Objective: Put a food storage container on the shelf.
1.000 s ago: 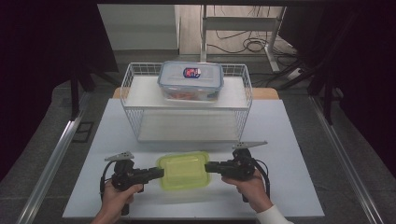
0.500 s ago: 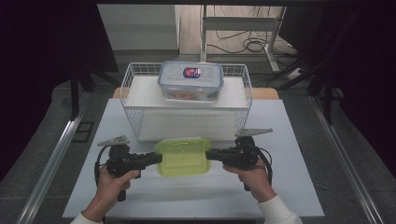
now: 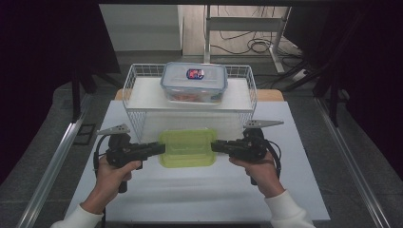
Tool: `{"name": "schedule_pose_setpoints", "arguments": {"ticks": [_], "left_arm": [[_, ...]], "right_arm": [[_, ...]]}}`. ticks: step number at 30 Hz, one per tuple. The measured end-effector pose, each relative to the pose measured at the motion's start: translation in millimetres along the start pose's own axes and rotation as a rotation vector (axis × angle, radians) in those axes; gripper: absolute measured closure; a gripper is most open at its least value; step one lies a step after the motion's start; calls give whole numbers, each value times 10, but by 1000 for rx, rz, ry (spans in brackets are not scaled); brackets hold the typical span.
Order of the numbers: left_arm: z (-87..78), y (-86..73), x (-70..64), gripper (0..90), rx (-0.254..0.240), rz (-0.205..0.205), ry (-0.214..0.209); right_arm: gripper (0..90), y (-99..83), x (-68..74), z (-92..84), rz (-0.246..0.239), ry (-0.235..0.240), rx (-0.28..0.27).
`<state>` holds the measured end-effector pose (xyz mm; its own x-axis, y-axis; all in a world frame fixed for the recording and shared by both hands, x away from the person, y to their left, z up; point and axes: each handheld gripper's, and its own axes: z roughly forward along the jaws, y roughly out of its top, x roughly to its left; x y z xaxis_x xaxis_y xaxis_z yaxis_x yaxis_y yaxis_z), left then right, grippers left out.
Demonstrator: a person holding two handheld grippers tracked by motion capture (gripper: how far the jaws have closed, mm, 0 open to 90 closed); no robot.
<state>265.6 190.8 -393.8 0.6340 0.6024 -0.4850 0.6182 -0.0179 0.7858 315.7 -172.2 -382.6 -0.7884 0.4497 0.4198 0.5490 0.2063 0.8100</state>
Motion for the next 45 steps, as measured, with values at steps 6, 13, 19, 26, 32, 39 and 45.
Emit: {"name": "schedule_pose_setpoints", "arguments": {"ticks": [6, 13, 19, 26, 32, 39, 45], "left_arm": [[-38, 193, -48, 761, -17, 19, -2], [-66, 462, -90, 761, -25, 49, -4], [-85, 669, -126, 761, -33, 75, -2], [-105, 936, -123, 761, -40, 97, -2], [-118, 1208, -94, 760, -46, 117, -16], [-104, 1600, 26, 762, -53, 109, -30], [-49, 1880, 129, 762, -31, 107, -27]], "right_arm": [[803, 170, 36, -67, -18, -2, -23], [804, 394, 46, -141, -27, -8, -47], [804, 582, 58, -206, -47, -19, -64], [804, 813, 46, -242, -60, -30, -79], [804, 1046, 18, -276, -65, -33, -108], [804, 1391, -39, -278, -54, -46, -125], [804, 1636, -178, -235, -16, -52, -138]]}}
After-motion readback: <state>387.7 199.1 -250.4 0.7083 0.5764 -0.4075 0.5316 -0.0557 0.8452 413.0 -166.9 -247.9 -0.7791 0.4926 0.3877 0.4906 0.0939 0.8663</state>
